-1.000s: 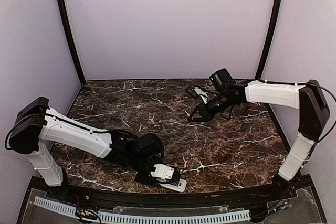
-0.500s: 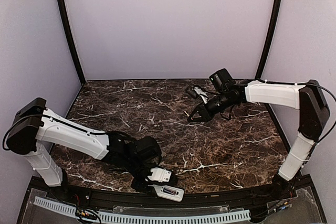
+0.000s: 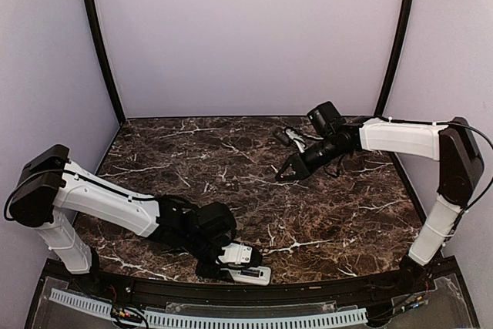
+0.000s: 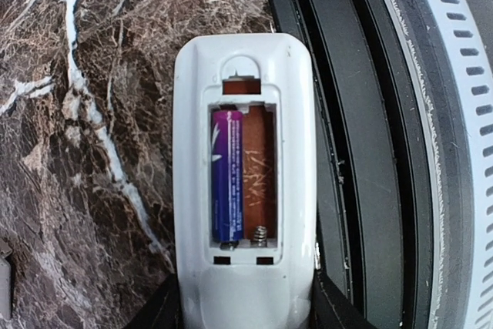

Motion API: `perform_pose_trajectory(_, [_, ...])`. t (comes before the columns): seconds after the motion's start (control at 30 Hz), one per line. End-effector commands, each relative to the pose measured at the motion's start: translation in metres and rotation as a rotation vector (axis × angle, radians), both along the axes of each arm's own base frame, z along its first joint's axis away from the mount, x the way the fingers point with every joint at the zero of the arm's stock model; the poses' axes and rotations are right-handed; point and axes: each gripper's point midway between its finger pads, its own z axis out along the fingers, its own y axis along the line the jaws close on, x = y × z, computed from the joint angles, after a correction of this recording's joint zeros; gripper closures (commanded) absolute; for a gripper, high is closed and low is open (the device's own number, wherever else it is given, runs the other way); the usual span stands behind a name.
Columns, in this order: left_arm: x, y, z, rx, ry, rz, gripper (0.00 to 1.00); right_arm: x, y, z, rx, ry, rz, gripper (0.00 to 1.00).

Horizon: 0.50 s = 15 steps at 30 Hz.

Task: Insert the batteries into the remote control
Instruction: Move the remote control without the battery cover to the center of the board.

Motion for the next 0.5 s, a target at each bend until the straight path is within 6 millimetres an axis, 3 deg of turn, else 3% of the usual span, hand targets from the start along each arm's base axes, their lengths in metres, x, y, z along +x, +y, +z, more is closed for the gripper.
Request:
perform_pose_trajectory(0.0, [0.007, 0.006, -0.006, 0.019, -0.029, 0.035, 0.62, -0.011, 0.002, 0.003, -0.005, 0.044, -0.015, 1.00])
perform_pose_trajectory(0.13, [0.005, 0.006, -0.004, 0.012, -0.023, 0.027, 0.49, -0.020, 0.004, 0.003, -0.018, 0.071, -0.005, 1.00])
perform_pose_trajectory(0.23, [0.005, 0.005, -0.001, -0.004, -0.018, 0.036, 0.32, -0.027, 0.006, 0.002, -0.029, 0.084, 0.004, 1.00])
perform_pose_trajectory(0.47, [0.005, 0.001, 0.012, -0.064, -0.014, 0.063, 0.24, -0.047, 0.007, 0.003, -0.059, 0.149, 0.039, 1.00])
